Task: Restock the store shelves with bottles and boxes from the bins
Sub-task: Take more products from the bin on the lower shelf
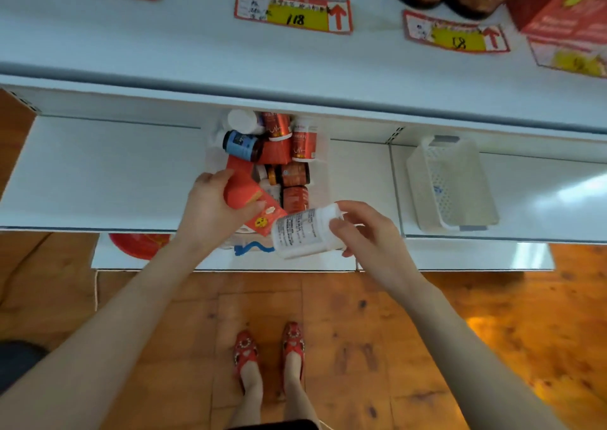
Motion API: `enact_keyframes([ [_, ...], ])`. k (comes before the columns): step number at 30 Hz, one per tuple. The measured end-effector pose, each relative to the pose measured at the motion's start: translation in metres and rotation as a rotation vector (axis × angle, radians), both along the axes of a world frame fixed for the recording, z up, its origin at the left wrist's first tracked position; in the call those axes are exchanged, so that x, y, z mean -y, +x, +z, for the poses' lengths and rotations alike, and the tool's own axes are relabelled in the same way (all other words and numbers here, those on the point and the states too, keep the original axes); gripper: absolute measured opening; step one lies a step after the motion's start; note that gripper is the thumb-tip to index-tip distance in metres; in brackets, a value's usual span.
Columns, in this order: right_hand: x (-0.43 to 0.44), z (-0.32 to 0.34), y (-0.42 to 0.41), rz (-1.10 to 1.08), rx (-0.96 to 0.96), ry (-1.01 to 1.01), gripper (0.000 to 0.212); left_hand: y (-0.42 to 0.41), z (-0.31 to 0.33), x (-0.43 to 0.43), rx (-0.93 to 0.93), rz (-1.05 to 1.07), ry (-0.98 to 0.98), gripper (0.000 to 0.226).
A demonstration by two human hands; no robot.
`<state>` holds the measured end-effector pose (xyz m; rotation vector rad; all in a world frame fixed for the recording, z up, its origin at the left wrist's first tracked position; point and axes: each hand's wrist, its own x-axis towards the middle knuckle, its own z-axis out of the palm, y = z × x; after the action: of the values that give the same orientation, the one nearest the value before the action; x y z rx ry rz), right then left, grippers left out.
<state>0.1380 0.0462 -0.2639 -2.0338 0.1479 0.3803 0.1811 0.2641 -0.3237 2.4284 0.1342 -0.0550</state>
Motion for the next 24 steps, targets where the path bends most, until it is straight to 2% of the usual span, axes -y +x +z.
enact_keyframes([
  [3,0.002,0.038,-0.011,-0.008,-0.018,0.059,0.013,-0.028,0.042,0.007,-0.015,0.1,-0.132,0.068],
  [6,0.001,0.08,-0.02,0.03,-0.016,0.116,0.023,-0.05,0.083,0.007,0.014,0.16,-0.233,0.063],
  [11,-0.003,0.148,-0.021,0.127,-0.012,0.223,0.028,-0.07,0.145,-0.006,0.11,0.203,-0.298,0.055],
  [14,-0.008,0.18,-0.012,0.164,0.036,0.275,0.015,-0.075,0.179,-0.016,0.184,0.225,-0.315,0.058],
  [17,-0.018,0.203,-0.001,0.19,0.16,0.225,0.007,-0.078,0.206,-0.026,0.234,0.269,-0.349,0.059],
  [22,-0.033,0.231,0.021,0.271,0.225,0.183,0.039,-0.083,0.238,-0.039,0.297,0.319,-0.333,0.062],
  [24,-0.037,0.24,0.029,0.317,0.238,0.19,0.037,-0.086,0.246,-0.042,0.315,0.335,-0.322,0.066],
])
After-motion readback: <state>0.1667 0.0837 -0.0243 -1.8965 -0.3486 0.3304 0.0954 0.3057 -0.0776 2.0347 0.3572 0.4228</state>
